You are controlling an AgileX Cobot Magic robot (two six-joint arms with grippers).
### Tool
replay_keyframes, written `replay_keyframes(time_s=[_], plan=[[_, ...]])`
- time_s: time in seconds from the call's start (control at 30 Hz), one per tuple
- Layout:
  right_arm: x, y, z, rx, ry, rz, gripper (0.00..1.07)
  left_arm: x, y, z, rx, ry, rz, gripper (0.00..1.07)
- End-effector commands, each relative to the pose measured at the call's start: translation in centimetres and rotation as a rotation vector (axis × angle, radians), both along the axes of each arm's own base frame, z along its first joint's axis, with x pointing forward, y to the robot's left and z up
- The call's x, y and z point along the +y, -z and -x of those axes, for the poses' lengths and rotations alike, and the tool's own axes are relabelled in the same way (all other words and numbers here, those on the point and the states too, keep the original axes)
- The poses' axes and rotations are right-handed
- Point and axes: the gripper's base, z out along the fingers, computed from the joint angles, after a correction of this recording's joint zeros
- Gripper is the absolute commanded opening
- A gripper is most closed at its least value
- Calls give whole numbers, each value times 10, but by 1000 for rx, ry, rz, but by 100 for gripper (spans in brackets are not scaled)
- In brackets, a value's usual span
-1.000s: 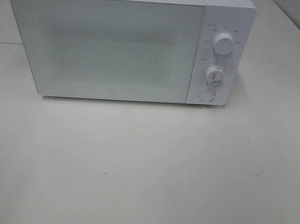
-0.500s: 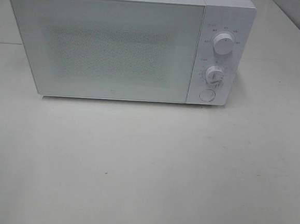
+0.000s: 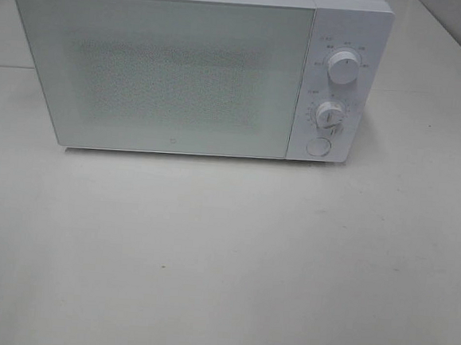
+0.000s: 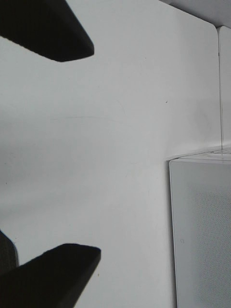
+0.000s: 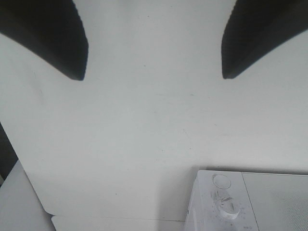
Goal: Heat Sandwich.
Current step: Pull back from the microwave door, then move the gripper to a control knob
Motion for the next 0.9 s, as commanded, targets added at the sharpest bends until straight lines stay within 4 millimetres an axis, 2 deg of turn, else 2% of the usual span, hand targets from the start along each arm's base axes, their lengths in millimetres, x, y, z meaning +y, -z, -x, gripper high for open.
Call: replay_keyframes(time_s=[0.03,0.2,0.37,0.8,0.9], plan=[[0,0,3,-35,10,-7,74,0,1,4,-27,-2,11,98],[0,-1,4,-43,9,-11,74,0,1,4,-27,-2,11,98],[0,-15,0,-57,8,-11,74,0,1,4,-27,-2,11,98],[1,-28,-42,-37,6,-9,74,0,1,4,-27,-2,11,98],[1,-28,-59,-67,5,-10,74,0,1,4,-27,-2,11,98]])
